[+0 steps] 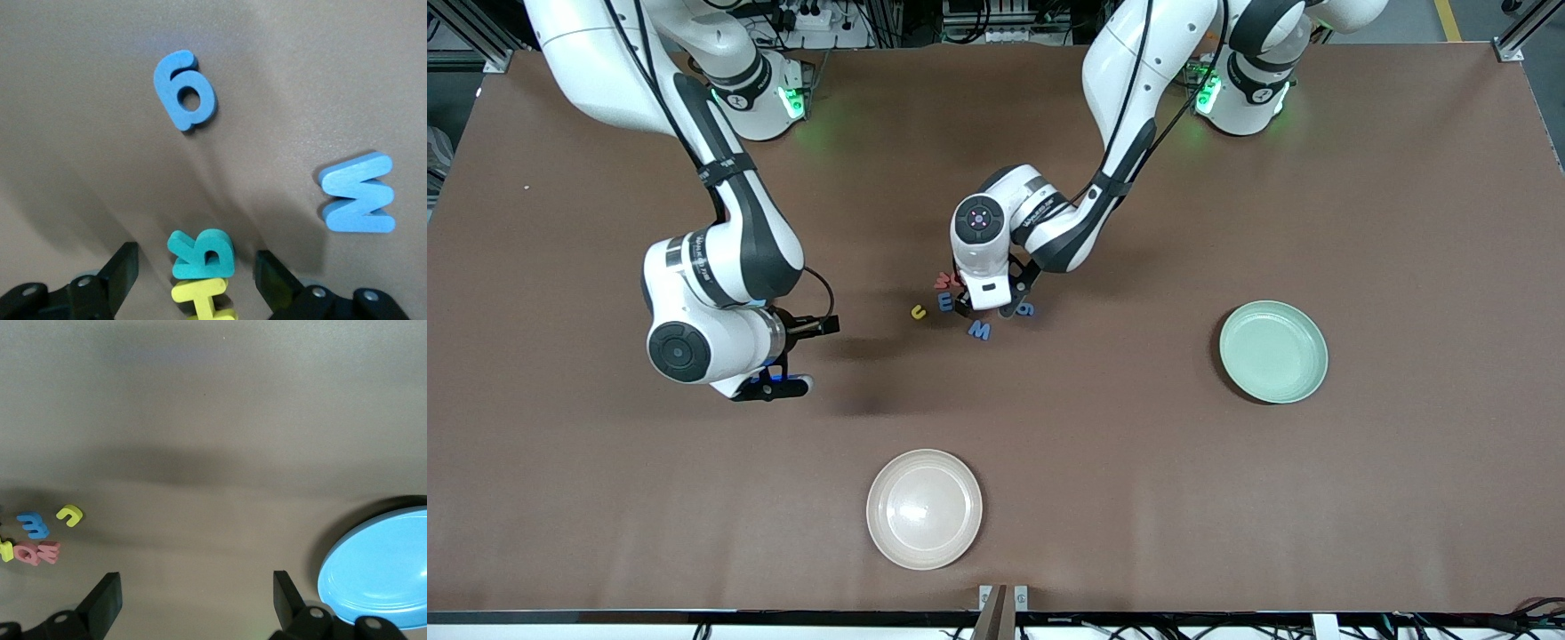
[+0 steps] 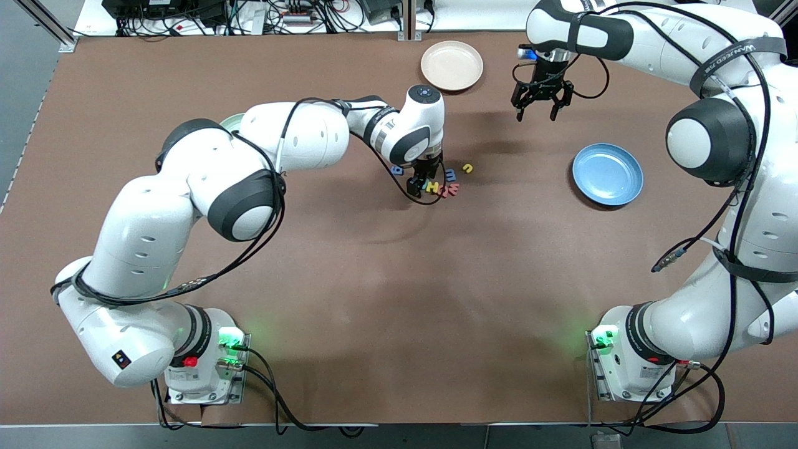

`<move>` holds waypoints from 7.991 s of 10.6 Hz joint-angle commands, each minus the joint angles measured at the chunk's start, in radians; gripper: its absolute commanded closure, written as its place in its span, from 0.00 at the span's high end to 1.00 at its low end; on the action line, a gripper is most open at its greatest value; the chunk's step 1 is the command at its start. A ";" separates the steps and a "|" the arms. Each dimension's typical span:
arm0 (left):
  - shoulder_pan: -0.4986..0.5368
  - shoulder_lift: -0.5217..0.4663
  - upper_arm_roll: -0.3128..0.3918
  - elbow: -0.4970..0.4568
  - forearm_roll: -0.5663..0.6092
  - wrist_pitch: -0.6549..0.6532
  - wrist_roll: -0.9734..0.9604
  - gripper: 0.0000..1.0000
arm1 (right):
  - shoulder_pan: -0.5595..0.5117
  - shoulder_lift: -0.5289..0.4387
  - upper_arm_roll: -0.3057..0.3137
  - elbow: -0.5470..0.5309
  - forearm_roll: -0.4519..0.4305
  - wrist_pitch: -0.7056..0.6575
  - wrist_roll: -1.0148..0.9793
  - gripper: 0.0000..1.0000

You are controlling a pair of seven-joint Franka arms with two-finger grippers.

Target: Sort upper and lower case letters into plates

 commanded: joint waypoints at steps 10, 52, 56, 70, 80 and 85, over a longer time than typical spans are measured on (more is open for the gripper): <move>-0.003 -0.029 0.005 -0.032 0.028 0.006 -0.005 0.06 | 0.006 -0.001 -0.004 0.003 0.034 0.003 0.024 1.00; 0.878 -0.434 -0.067 -0.332 0.118 -0.286 1.353 1.00 | 0.322 0.052 -0.004 -0.269 0.042 0.557 0.906 0.54; 0.878 -0.456 -0.112 -0.330 0.117 -0.317 1.273 1.00 | 0.329 0.054 -0.004 -0.267 0.042 0.557 0.901 0.42; 0.809 -0.424 -0.454 -0.267 0.095 -0.306 0.465 1.00 | 0.137 0.022 -0.005 -0.149 0.051 0.177 0.603 0.17; 0.443 -0.189 -0.369 -0.180 0.114 0.034 -0.149 1.00 | -0.211 0.034 -0.013 -0.157 -0.239 -0.055 0.105 0.14; 0.227 -0.097 -0.215 -0.077 0.108 0.070 -0.333 1.00 | -0.253 0.057 -0.008 -0.157 -0.251 -0.041 0.050 0.69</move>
